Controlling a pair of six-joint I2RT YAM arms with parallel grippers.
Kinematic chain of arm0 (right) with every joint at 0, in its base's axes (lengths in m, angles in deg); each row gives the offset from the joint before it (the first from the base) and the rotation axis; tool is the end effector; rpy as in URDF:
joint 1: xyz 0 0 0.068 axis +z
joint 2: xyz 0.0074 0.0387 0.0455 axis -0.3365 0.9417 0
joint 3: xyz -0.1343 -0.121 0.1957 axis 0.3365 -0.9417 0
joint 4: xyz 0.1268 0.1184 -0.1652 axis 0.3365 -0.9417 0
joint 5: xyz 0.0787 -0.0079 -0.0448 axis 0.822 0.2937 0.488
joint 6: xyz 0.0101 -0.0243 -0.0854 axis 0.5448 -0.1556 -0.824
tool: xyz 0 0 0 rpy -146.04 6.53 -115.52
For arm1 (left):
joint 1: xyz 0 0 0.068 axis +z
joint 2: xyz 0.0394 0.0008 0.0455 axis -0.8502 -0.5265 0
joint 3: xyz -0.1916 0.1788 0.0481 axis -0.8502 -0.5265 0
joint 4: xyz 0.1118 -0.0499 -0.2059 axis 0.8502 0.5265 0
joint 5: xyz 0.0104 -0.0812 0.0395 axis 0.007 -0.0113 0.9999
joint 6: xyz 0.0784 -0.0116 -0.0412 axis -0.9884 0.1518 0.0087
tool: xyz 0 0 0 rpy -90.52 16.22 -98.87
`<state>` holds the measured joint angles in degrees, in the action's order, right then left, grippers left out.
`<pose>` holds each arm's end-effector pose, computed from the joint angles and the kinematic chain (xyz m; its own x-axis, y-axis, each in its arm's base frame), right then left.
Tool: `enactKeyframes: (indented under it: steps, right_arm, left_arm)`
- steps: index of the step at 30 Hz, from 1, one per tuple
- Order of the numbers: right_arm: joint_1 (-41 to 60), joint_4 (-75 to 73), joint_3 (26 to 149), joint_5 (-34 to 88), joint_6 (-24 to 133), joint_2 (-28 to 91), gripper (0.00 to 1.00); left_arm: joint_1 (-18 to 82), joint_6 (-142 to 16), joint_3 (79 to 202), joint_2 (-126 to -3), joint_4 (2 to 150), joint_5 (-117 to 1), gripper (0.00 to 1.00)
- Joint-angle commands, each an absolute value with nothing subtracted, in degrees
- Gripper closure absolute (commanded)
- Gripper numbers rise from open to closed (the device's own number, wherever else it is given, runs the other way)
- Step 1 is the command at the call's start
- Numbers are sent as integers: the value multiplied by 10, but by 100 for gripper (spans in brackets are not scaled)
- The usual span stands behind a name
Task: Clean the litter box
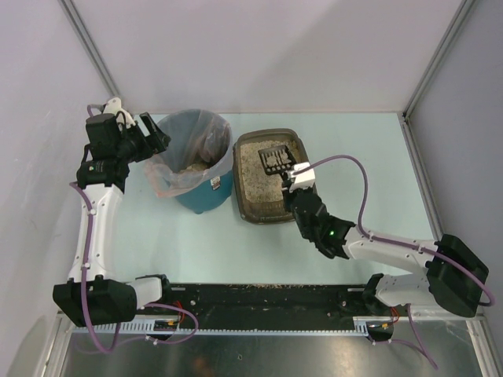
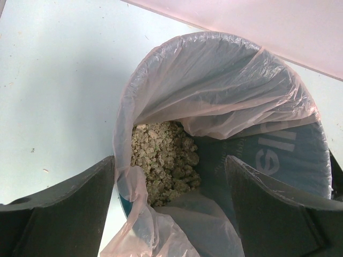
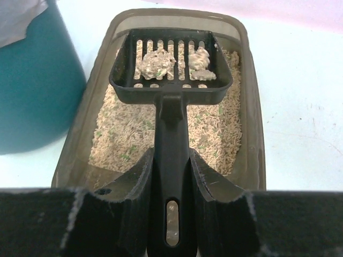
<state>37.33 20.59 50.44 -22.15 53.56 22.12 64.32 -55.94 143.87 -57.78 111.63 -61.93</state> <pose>0.2011 0.2130 0.2603 -0.1389 -0.0777 -0.9872 -0.2640 0.9637 -0.0387 0.2745 0.0121 0.3728 -0.4459 -0.3579 -0.8204 -0.0555 0.9259 -0.3737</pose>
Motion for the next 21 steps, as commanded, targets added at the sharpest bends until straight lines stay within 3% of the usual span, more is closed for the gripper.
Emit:
enactKeyframes:
  steps: [1, 4, 6, 8, 11, 14, 17, 19, 21]
  right_arm:
    - [365, 238, 516, -181, 555, 198, 100]
    - [375, 252, 529, -270, 498, 225, 100]
    - [348, 216, 528, -211, 569, 199, 100]
    - [371, 240, 534, -172, 538, 204, 100]
    - [382, 217, 551, -266, 484, 235, 100]
    - [333, 196, 528, -166, 583, 196, 100]
    - [379, 215, 536, -225, 484, 216, 100]
    - [360, 173, 538, -248, 544, 204, 100]
    - [310, 165, 523, -162, 594, 180, 100]
  left_arm:
    - [628, -555, 1430, -565, 1104, -663, 15]
    - [627, -554, 1433, -569, 1105, -666, 15]
    - [627, -555, 1435, -568, 1104, -666, 14]
    - [627, -554, 1432, -569, 1105, -664, 15]
    - [628, -552, 1432, -572, 1105, -667, 14]
    - [627, -553, 1430, -572, 1105, -665, 13]
    - [628, -549, 1428, -577, 1104, -667, 13]
    - [627, -549, 1431, -578, 1103, -668, 12]
    - [628, -550, 1431, -577, 1103, -667, 13]
